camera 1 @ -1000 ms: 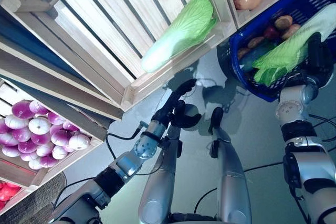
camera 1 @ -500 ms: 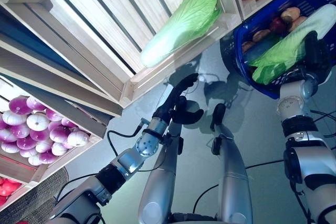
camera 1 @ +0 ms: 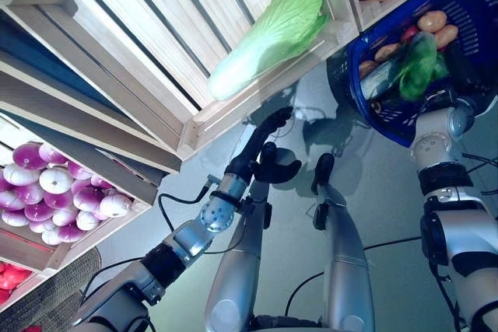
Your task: Put vegetables into the basket
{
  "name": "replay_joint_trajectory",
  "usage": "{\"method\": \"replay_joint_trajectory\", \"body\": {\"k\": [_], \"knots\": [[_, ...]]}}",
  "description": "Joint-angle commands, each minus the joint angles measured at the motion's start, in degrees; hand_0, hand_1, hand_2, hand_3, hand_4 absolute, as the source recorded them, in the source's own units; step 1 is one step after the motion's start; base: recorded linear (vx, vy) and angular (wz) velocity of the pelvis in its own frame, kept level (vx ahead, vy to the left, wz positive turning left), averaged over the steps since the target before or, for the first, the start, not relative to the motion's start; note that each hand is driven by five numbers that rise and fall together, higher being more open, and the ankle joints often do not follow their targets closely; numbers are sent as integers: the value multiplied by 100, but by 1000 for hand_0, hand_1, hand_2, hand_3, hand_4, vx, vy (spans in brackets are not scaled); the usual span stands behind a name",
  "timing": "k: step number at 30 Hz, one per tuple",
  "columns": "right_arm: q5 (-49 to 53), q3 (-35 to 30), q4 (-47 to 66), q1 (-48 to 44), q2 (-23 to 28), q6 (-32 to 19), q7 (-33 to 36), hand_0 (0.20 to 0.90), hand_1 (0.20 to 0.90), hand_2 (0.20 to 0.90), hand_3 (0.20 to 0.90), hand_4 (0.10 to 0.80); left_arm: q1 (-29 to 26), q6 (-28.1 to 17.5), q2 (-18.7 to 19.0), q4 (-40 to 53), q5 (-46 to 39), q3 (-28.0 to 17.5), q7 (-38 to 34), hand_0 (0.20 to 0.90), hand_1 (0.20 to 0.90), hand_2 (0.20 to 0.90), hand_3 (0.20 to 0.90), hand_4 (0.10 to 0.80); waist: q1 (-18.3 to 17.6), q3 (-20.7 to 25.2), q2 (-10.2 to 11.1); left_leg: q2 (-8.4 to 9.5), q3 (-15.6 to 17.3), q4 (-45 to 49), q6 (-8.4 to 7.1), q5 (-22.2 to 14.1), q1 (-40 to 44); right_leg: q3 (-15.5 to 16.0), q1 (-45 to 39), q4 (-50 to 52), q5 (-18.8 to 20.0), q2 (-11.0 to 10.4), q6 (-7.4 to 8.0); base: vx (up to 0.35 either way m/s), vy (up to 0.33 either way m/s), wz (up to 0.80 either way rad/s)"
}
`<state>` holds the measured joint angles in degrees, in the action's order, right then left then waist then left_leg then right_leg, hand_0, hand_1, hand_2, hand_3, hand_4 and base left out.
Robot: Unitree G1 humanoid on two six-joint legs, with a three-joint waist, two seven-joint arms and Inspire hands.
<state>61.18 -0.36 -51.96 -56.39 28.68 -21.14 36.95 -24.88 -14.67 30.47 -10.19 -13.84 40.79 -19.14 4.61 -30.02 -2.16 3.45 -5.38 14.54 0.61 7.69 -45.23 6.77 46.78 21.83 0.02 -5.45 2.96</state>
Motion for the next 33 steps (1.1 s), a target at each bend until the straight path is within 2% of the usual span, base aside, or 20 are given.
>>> {"method": "replay_joint_trajectory", "body": {"k": [1, 6, 10, 14, 16, 20, 21, 26, 28, 29, 30, 32, 33], "knots": [[-68, 154, 436, 11, 689, -331, 62, 900, 900, 900, 900, 800, 185, -555, -111, 866, -60, -124, 107, 900, 900, 900, 900, 800, 5, 23, -202, 111, 30, -9, 176, -215, 274, 69, -712, -756, 693, 278, -175, -31, -8, -3], [-10, 122, 692, 400, 309, -382, -470, 900, 900, 900, 900, 800, 205, -501, -137, 869, 28, -230, 263, 900, 900, 900, 900, 800, 49, 23, -57, 67, -16, -506, 162, -165, 1133, 125, -1546, -1059, 676, 279, -153, -15, -7, -2], [-147, 130, 1309, 1209, -173, -502, -919, 900, 900, 900, 900, 800, 253, -473, -176, 766, 45, -423, 228, 900, 900, 900, 900, 800, 44, 99, 30, -7, -8, -1002, 150, -104, 2051, 102, -2396, -1373, 642, 249, -122, 44, 16, -3], [-1045, 356, 2180, 2609, -799, -654, -876, 900, 900, 900, 900, 800, 534, -694, -129, 803, 641, -746, 326, 900, 900, 900, 900, 800, -58, 549, 118, -73, 9, -1317, 149, -105, 2634, 34, -2948, -1656, 625, 216, -98, 107, 37, -4], [-1310, 441, 2309, 3353, -975, -655, -1132, 900, 900, 900, 900, 800, 665, -733, -71, 859, 783, -893, 480, 900, 900, 900, 900, 800, -107, 776, 147, -106, 19, -1489, 147, -95, 2945, 8, -3244, -1825, 646, 197, -77, 148, 65, -4], [-1645, 629, 2180, 4510, -1178, -369, -1525, 900, 900, 900, 900, 800, 1037, -1035, 37, 1083, 1071, -1203, 750, 900, 900, 900, 900, 800, -185, 1160, 140, -150, 7, -1788, 119, -53, 3417, 7, -3741, -2149, 689, 161, -29, 151, 58, -5], [-1771, 667, 2122, 4878, -1257, -73, -1620, 900, 900, 900, 900, 800, 1234, -1183, 107, 1266, 1272, -1395, 969, 900, 900, 900, 900, 800, -227, 1321, 145, -162, 11, -1873, 110, -49, 3569, 8, -3901, -2265, 708, 136, -4, 187, 48, -5], [-2208, 762, 1689, 5426, -1397, 352, -2078, 900, 900, 900, 900, 800, 1525, -1385, 227, 1626, 1842, -1749, 909, 900, 900, 900, 900, 800, -331, 1608, 111, -182, 43, -1954, 94, -67, 3711, -27, -4081, -2505, 796, 95, 43, 127, 57, -2], [-2362, 849, 1597, 5557, -1409, 473, -2115, 900, 900, 900, 900, 800, 1558, -1174, 296, 1722, 2011, -1911, 628, 900, 900, 900, 900, 800, -363, 1688, 70, -182, 48, -1954, 88, -84, 3715, -51, -4107, -2550, 804, 82, 61, 78, 86, 0], [-2373, 880, 1493, 5646, -1427, 536, -2220, 900, 900, 900, 900, 800, 1536, -898, 372, 1646, 2256, -2021, 259, 900, 900, 900, 900, 800, -388, 1723, 48, -183, 63, -1954, 88, -102, 3736, -73, -4115, -2527, 766, 76, 62, 52, 76, -6], [-2377, 886, 1470, 5666, -1430, 545, -2246, 900, 900, 900, 900, 800, 1533, -884, 385, 1613, 2266, -2045, 217, 900, 900, 900, 900, 800, -393, 1728, 43, -185, 72, -1954, 89, -106, 3745, -70, -4115, -2515, 756, 71, 62, 54, 80, -8], [-2457, 948, 1353, 5815, -1468, 551, -2429, 900, 900, 900, 900, 800, 1528, -476, 411, 1383, 2206, -2171, 61, 900, 900, 900, 900, 800, -418, 1747, 20, -187, 94, -1954, 95, -139, 3807, -62, -4140, -2433, 666, 49, 55, 67, 67, -5], [-2490, 965, 1361, 5846, -1477, 550, -2445, 900, 900, 900, 900, 800, 1546, -409, 411, 1321, 2079, -2194, 79, 900, 900, 900, 900, 800, -422, 1748, 19, -185, 95, -1954, 100, -147, 3834, -61, -4151, -2419, 657, 43, 59, 86, 60, -1]]}}
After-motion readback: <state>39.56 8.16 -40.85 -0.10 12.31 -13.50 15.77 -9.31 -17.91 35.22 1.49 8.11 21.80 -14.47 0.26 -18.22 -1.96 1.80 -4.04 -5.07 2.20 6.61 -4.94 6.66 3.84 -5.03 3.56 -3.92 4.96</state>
